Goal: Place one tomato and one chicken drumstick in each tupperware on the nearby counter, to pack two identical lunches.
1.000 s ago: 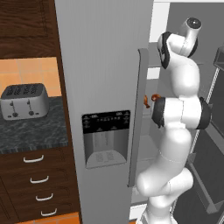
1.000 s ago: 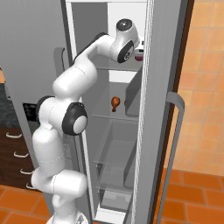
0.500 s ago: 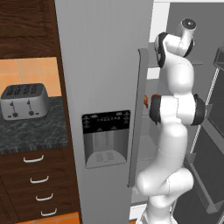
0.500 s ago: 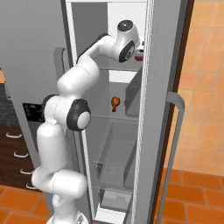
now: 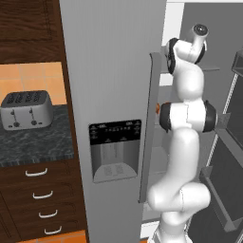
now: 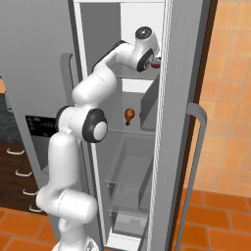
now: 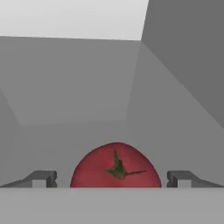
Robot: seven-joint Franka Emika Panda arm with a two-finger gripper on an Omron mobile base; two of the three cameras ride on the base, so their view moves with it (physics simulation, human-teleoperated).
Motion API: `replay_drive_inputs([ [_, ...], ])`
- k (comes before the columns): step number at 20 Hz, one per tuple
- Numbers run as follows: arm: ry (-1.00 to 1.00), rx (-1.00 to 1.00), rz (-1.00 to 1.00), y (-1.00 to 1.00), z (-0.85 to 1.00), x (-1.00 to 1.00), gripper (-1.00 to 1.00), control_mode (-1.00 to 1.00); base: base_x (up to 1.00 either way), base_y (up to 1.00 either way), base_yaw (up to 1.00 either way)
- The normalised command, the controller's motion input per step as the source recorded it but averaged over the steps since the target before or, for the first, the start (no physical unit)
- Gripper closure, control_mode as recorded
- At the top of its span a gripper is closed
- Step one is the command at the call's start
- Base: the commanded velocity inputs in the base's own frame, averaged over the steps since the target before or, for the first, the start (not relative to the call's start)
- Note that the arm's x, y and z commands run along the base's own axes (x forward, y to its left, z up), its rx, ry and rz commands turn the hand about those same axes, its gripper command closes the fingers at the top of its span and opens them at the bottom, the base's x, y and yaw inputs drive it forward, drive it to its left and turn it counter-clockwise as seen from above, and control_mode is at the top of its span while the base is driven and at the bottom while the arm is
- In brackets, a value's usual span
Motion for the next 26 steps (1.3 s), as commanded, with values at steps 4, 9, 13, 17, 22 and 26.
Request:
replay_drive_inputs([
  [4,0.0,0.0,0.0,-0.04,-0.04,0.35,1.0,-1.0,0.0,0.0,0.0],
  [9,0.0,0.0,0.0,0.02,-0.51,0.01,1.0,-1.0,0.0,0.0,0.0],
  [13,0.0,0.0,-0.01,0.05,-0.96,-0.43,1.0,-1.0,0.0,0.0,0.0],
  [17,-0.17,0.0,0.0,0.06,-0.11,-0.88,1.0,-1.0,0.0,0.0,0.0],
  [22,-0.09,0.02,0.0,0.07,0.07,-1.0,1.0,-1.0,0.0,0.0,0.0],
  [26,0.05,-0.01,0.0,0.7,-0.35,-1.0,1.0,-1.0,0.0,0.0,0.0],
])
